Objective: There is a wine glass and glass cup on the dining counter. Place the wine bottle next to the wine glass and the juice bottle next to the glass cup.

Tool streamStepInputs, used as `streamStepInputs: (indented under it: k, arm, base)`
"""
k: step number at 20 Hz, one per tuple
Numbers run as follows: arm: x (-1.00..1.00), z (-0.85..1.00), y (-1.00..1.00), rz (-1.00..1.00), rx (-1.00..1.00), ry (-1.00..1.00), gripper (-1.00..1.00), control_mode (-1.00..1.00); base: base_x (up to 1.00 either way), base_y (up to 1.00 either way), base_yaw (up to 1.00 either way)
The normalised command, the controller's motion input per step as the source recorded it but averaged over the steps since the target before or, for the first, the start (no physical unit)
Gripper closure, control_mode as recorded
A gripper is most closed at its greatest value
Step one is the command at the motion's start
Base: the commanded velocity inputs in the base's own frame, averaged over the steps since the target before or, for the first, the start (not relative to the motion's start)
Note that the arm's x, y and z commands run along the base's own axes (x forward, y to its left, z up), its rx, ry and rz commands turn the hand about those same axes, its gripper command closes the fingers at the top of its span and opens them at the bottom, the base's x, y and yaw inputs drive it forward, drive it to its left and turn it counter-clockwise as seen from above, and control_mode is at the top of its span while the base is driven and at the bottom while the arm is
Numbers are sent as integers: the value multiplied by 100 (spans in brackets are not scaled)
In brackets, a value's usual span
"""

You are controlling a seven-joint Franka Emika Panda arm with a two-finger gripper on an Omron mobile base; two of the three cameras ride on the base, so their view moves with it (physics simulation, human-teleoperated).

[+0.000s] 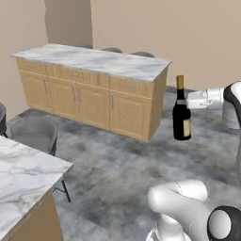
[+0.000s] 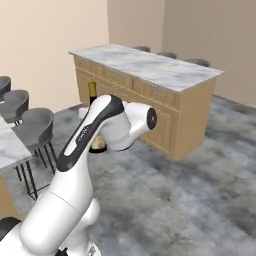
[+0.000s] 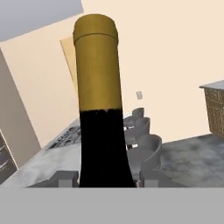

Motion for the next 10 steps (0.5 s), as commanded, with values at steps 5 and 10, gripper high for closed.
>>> streamStepInputs:
  k: [5,10]
  arm:
    - [0,0,0,0,0,0,100,100]
    - [0,0,0,0,0,0,100,100]
  base:
    - [65,-64,48]
    - [65,-67,47]
